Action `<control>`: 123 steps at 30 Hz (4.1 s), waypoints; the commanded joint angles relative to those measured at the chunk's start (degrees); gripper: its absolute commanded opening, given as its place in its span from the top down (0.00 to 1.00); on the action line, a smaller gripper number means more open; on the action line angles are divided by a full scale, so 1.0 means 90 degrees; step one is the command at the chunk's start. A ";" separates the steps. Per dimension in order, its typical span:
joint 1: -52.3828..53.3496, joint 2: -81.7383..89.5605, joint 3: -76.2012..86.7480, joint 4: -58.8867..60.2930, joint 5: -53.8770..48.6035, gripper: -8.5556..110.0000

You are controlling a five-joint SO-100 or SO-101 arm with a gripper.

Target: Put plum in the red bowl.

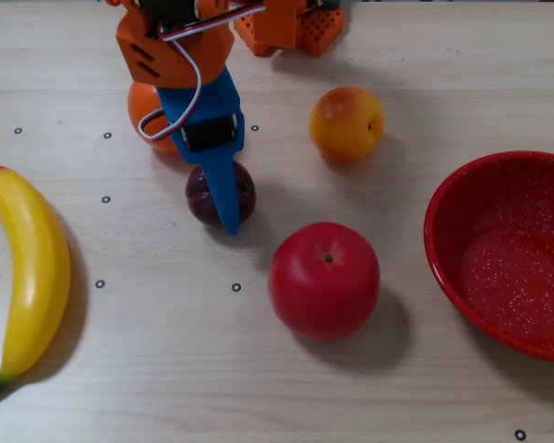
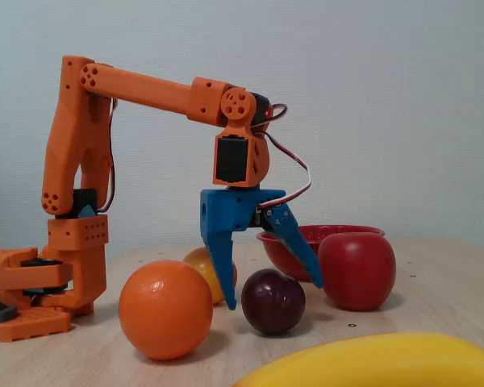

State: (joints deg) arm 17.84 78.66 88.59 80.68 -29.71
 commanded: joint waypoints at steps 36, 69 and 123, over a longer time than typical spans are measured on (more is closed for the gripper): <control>-0.0420 -0.0234 -0.0410 -0.0566 -0.0068 0.57; -0.0381 -0.0234 -0.0439 -0.0703 -0.0098 0.61; -0.0303 0.1533 -0.2080 0.1387 -0.0117 0.93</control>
State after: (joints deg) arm 15.03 82.27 76.82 90.26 -30.85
